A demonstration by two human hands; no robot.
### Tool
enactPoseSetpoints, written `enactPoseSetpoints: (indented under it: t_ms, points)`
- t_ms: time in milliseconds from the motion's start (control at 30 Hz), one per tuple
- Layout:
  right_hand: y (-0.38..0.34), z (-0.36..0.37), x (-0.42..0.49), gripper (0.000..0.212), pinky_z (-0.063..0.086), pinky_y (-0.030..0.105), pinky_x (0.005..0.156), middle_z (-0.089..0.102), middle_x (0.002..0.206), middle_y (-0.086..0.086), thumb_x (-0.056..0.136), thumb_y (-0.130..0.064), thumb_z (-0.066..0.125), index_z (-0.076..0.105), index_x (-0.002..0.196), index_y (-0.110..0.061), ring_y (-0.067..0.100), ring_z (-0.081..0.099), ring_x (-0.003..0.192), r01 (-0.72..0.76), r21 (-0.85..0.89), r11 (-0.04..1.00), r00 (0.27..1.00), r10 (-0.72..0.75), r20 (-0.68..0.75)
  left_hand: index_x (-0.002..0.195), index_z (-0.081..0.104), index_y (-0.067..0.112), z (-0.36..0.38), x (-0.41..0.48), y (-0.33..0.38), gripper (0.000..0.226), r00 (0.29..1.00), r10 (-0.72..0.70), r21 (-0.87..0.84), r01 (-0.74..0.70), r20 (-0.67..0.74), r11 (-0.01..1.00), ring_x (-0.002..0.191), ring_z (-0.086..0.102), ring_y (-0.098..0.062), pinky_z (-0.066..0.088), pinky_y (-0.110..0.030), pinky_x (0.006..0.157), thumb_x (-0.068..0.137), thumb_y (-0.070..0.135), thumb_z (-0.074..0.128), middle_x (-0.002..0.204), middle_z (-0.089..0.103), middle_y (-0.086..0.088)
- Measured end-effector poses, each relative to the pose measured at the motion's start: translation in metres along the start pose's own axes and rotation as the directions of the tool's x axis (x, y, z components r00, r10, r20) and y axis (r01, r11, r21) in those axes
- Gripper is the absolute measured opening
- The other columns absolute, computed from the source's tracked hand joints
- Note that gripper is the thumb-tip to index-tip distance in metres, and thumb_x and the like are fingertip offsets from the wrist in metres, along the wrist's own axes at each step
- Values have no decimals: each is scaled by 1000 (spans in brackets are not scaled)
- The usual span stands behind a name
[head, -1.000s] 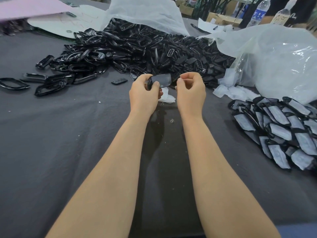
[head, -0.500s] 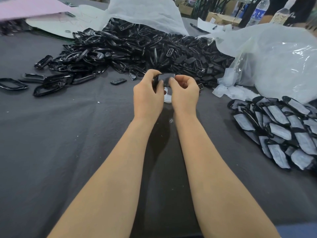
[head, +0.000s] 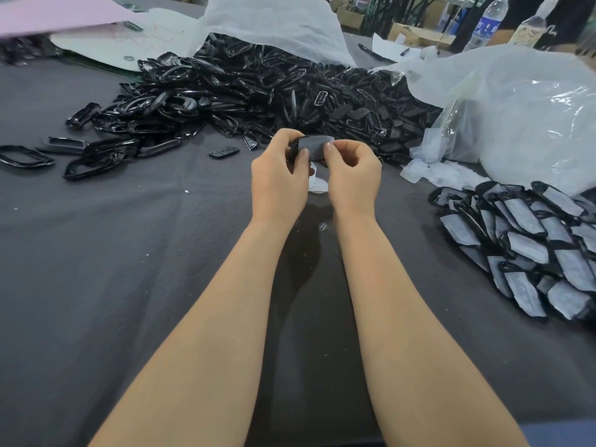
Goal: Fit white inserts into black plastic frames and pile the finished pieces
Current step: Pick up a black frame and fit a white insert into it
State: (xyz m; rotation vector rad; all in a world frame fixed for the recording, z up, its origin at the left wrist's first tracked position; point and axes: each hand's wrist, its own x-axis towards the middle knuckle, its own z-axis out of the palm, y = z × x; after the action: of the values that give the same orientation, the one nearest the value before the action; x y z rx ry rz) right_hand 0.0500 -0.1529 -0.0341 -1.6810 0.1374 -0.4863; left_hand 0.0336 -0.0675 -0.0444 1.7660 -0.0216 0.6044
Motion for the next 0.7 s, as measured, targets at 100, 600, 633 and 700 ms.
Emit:
enactPoseSetpoints:
  t_ms: [100,600,633,700]
  points:
    - [2,-1,3,14,49,16,69,59,75,-7,88,-11,64,57,79,-19,-3,56,66,-50,33,998,999,50,-10,108,58,17,0,1,0,16,1000,-5,18,5,23,1000,71,64,0,53,-15,70,96,7,54,75,60,14]
    - [0,-13,13,14,49,17,57,62,69,1,92,-5,58,62,80,-11,8,54,60,-419,342,841,899,331,287,122,57,14,-1,6,-2,27,977,-181,-49,187,112,981,64,65,2,58,-26,79,96,9,54,91,67,2]
    - [1,-12,13,14,50,17,57,62,72,1,92,-6,58,62,81,-13,7,55,60,-354,232,906,923,299,242,124,57,13,-1,6,-2,28,977,-182,-22,185,110,982,66,65,1,58,-27,80,96,10,55,92,67,2]
    - [3,-9,12,16,52,16,60,63,74,1,92,-9,59,61,78,-16,6,58,61,-247,72,966,956,230,182,126,57,13,-1,5,-2,29,979,-176,27,175,102,984,74,67,-5,57,-31,83,96,12,55,98,68,-2]
